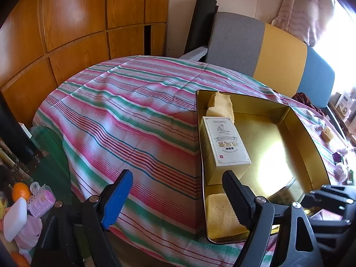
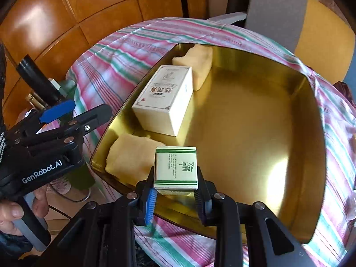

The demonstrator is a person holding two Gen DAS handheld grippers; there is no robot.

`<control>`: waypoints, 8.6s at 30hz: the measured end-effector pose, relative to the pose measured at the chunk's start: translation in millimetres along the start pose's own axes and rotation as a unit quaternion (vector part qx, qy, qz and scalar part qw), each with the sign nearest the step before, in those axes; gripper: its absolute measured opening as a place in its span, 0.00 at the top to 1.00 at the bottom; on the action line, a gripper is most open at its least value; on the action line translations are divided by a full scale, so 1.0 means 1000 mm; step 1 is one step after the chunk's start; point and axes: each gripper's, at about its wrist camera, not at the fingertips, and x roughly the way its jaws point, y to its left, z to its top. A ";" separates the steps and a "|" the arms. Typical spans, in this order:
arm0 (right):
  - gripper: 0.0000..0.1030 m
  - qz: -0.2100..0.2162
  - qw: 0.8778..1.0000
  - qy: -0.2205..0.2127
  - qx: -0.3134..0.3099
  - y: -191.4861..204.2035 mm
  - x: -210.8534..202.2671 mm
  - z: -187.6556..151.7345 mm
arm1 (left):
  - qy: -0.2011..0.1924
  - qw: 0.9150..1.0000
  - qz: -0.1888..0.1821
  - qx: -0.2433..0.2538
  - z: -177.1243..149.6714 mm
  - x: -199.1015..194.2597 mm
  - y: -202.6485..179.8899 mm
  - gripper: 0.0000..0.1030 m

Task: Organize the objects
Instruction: 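Carry the small green box into the gold tray and open the right gripper, then move the left gripper to the small yellow sponge and grasp it, then lift the small sponge toward the tray with the left gripper while the right grasps the cracker packet, then lower the small yellow sponge into the gold tray and open the left gripper, then carry the cracker packet into the gold tray and open the right gripper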

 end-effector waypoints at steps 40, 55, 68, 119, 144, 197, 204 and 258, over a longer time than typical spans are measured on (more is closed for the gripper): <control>0.36 -0.059 0.974 -0.109 0.190 -0.136 -0.094 -0.071 | -0.052 0.997 -0.019 0.056 0.016 -0.039 -0.039 0.15; 0.34 -0.151 0.946 -0.113 0.265 -0.225 -0.140 -0.115 | -0.062 0.987 -0.065 0.133 0.019 -0.048 -0.114 0.13; 0.33 -0.260 0.880 -0.114 0.382 -0.326 -0.179 -0.171 | -0.055 0.971 -0.125 0.197 0.026 -0.045 -0.199 0.12; 0.33 -0.078 0.826 -0.163 0.534 -0.375 -0.175 -0.225 | 0.069 0.886 -0.213 0.407 0.055 0.163 -0.574 0.47; 0.33 -0.128 0.775 -0.149 0.601 -0.447 -0.189 -0.218 | 0.064 0.911 -0.275 0.301 0.033 -0.007 -0.397 0.46; 0.53 -0.126 0.970 -0.090 0.186 -0.275 -0.104 -0.101 | 0.112 0.983 -0.143 -0.022 0.083 0.038 -0.097 0.46; 0.53 -0.124 0.976 -0.070 0.166 -0.268 -0.094 -0.101 | 0.134 0.986 -0.101 -0.007 0.106 0.086 -0.118 0.45; 0.53 -0.159 0.973 -0.018 0.167 -0.275 -0.069 -0.105 | -0.040 0.995 -0.034 0.080 0.045 -0.023 -0.082 0.28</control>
